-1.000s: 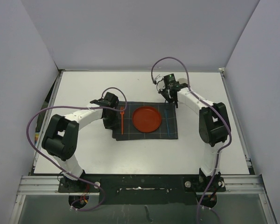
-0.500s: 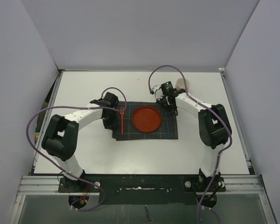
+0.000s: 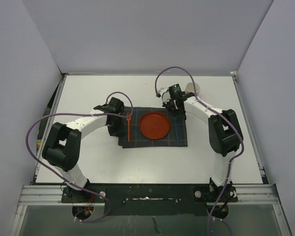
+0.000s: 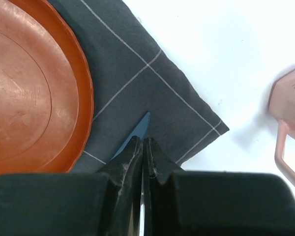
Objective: Set the dinner table for one person
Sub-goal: Adjust the fork on the napkin.
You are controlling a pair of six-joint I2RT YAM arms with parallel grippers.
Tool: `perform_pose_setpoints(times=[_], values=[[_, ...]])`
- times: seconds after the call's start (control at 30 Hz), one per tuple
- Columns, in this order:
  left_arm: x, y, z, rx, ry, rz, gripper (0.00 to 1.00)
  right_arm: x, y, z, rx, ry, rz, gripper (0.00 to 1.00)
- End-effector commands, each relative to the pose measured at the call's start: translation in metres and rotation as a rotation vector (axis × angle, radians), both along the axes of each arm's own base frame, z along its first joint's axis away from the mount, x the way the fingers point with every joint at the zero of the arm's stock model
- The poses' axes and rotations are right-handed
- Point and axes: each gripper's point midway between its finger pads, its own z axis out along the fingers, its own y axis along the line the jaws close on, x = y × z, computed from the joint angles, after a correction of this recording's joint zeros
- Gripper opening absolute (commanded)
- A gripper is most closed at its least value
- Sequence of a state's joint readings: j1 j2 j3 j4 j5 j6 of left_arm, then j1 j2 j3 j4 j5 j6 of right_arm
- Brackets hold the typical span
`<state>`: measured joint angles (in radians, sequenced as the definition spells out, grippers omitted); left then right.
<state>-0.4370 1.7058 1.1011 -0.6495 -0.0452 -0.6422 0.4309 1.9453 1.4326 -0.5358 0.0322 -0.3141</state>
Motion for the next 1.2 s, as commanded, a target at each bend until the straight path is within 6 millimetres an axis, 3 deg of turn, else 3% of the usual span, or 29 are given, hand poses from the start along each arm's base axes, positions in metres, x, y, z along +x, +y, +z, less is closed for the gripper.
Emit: perform_pose_setpoints(times=[0.0, 0.4, 0.83, 1.17], values=[[0.004, 0.001, 0.021, -0.017, -0.067, 0.002, 0.28, 0.015, 0.009, 0.003, 0.035, -0.030, 0.004, 0.00], [0.003, 0.000, 0.016, -0.020, -0.054, 0.003, 0.28, 0.020, 0.005, -0.008, 0.038, -0.021, 0.002, 0.00], [0.007, -0.006, 0.015, -0.037, -0.052, 0.000, 0.28, 0.004, 0.002, -0.022, 0.048, 0.024, 0.011, 0.00], [0.006, -0.007, 0.015, -0.040, -0.055, 0.001, 0.28, 0.002, -0.001, -0.016, 0.041, 0.014, 0.009, 0.00]])
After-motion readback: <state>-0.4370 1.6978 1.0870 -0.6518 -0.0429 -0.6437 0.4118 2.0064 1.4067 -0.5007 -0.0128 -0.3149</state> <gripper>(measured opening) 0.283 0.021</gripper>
